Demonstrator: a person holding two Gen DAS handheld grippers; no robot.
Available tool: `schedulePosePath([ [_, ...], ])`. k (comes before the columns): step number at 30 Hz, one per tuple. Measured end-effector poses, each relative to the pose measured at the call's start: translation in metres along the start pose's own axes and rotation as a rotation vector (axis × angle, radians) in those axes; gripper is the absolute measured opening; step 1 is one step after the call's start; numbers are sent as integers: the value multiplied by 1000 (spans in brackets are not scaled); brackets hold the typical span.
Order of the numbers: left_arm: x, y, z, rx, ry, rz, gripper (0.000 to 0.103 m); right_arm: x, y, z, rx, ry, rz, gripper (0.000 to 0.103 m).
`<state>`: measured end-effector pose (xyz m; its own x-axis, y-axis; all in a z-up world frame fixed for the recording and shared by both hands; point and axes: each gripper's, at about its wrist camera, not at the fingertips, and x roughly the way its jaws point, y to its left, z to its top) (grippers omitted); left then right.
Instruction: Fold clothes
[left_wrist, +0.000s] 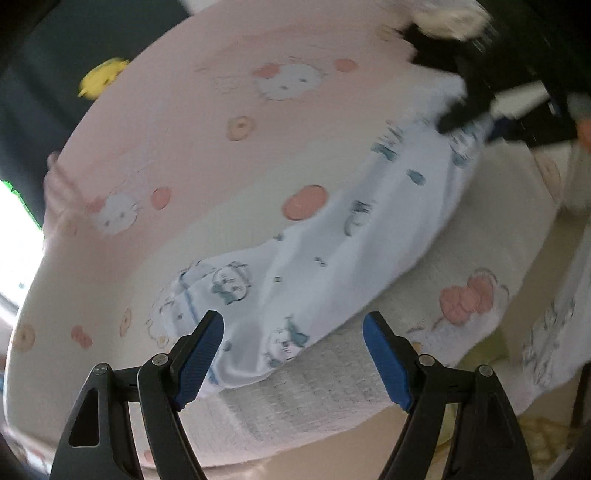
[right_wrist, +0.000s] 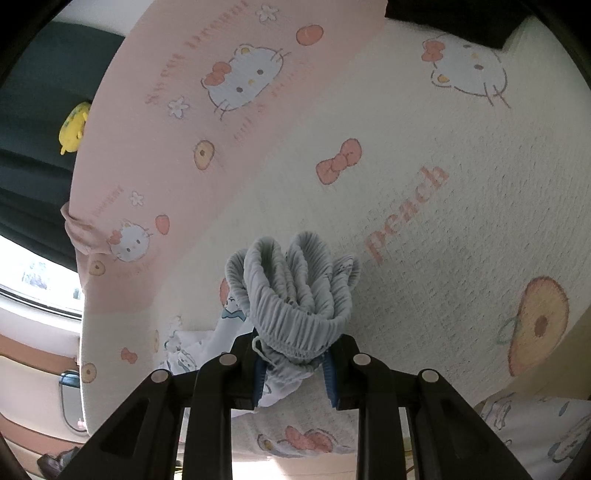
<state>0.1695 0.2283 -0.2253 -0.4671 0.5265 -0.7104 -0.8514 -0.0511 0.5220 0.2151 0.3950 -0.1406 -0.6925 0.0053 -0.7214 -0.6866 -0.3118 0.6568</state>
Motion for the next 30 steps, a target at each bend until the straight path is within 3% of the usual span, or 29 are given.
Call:
schedulePosePath([
  [4, 3, -19, 0, 154, -44, 46, 77, -1, 1, 1, 14, 11, 5, 25],
  [7, 7, -35, 2, 281, -103, 130, 77, -1, -1, 1, 43, 20, 18, 25],
  [11, 18, -47, 8, 355, -148, 178, 77, -1, -5, 1, 68, 34, 29, 25],
  [23, 50, -54, 28, 426, -174, 60, 77, -1, -13, 4, 101, 62, 71, 25],
  [28, 61, -33, 47, 383, -110, -93, 77, 7, -27, 3, 161, 96, 54, 25],
  [29, 62, -30, 49, 374, -98, -99, 77, 8, -30, 3, 179, 104, 59, 25],
  [30, 58, -31, 50, 373, -95, -55, 77, 10, -34, 2, 196, 113, 65, 25],
])
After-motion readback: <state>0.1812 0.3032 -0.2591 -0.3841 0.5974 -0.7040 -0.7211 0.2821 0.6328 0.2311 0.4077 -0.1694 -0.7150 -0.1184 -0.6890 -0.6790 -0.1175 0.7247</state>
